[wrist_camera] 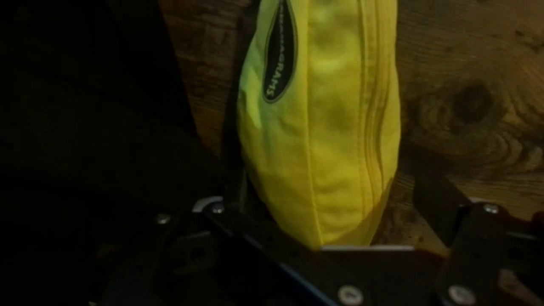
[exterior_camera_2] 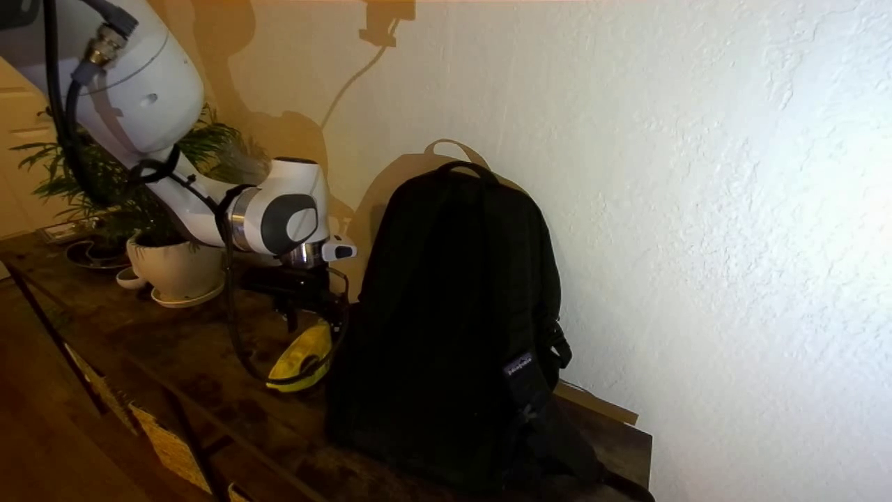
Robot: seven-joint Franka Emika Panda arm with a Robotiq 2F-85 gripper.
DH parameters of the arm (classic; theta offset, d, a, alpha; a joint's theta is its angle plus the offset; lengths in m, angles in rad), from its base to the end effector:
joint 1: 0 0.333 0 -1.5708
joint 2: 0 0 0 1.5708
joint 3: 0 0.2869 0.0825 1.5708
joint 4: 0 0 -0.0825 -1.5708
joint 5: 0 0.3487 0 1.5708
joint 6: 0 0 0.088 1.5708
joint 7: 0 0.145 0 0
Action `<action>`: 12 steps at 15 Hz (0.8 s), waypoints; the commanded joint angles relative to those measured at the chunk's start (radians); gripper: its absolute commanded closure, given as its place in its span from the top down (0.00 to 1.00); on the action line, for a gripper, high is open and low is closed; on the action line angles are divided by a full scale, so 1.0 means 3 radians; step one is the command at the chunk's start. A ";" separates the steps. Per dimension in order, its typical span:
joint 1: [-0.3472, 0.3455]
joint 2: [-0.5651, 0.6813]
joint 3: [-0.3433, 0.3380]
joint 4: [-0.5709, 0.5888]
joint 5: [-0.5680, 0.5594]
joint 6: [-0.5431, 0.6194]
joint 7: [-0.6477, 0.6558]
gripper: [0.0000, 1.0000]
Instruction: Pick up the object and put it in the bag
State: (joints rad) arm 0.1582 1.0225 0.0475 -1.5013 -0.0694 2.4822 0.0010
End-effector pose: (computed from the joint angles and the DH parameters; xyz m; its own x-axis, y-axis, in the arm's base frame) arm 0.6265 0.1272 0.0277 0.9709 0.2361 -0.0399 0.2362 -0.9717 -0.0002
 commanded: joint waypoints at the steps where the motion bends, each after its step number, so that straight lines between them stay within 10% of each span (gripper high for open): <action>1: -0.0038 -0.0183 0.0009 -0.0264 0.0045 -0.0066 0.0045 1.00; 12: -0.0152 -0.0058 0.0131 -0.0235 0.0283 -0.0088 0.0032 1.00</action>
State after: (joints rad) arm 0.1405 1.0234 0.0575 -1.5457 -0.0141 2.4592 0.0154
